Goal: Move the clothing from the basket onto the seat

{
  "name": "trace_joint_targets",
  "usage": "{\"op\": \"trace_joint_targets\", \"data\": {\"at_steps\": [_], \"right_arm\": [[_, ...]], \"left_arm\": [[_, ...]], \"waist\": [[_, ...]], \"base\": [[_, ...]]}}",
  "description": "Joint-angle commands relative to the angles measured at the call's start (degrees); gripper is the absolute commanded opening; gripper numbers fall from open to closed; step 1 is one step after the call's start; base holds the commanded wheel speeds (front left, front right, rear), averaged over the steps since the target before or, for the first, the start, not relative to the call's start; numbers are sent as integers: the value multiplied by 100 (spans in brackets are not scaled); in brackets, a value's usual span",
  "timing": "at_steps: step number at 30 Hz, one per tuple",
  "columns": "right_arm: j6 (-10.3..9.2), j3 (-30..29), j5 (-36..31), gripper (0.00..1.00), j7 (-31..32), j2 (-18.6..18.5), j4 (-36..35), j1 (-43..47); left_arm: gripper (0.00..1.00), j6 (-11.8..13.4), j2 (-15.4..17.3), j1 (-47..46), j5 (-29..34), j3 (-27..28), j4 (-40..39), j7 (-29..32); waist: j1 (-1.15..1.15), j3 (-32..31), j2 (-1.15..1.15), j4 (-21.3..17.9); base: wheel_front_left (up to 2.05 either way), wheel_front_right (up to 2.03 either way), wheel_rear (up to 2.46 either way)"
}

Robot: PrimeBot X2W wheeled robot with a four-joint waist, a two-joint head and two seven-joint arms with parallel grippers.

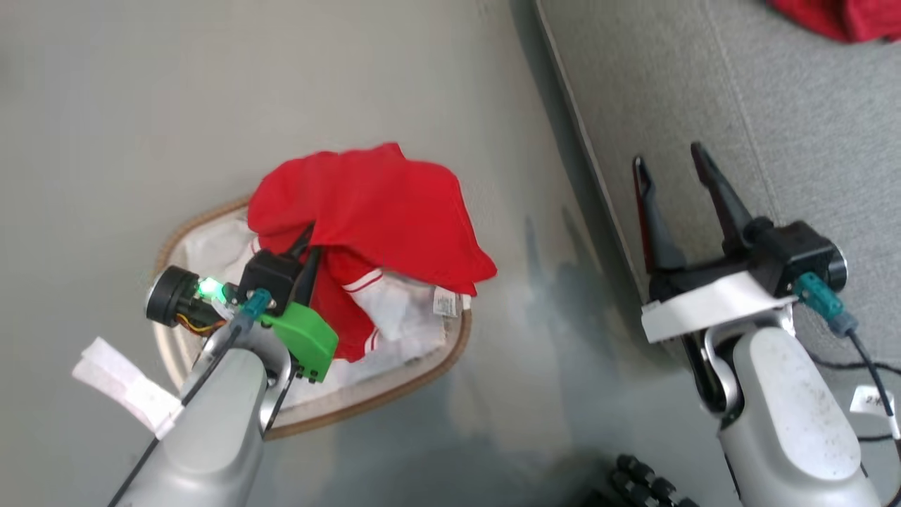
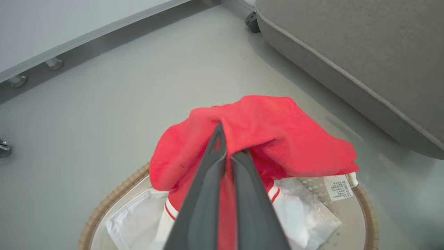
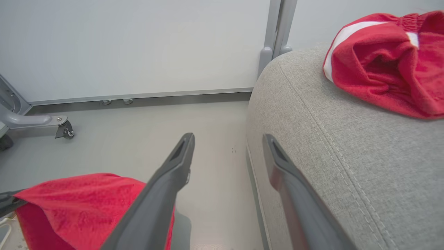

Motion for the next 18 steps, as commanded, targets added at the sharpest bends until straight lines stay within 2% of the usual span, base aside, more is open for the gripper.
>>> {"op": "trace_joint_targets", "data": {"at_steps": [1,7,18], "right_arm": [[-7,-56,-78,100,-14,-27,84,203],[-6,-144,-230,100,-14,-26,311,645],[-7,-53,-390,100,-13,-25,483,1079]], "left_arm": [[0,-42,77,164,-78,-49,-207,-20],[0,-106,346,213,-60,-303,-857,22],[0,-140,709,-545,-202,-946,-1755,666]], "waist": [[0,-1015,0,475],[0,-1826,0,588],[0,-2816,0,729]], "base": [[0,0,0],[0,0,0],[0,0,0]]}}
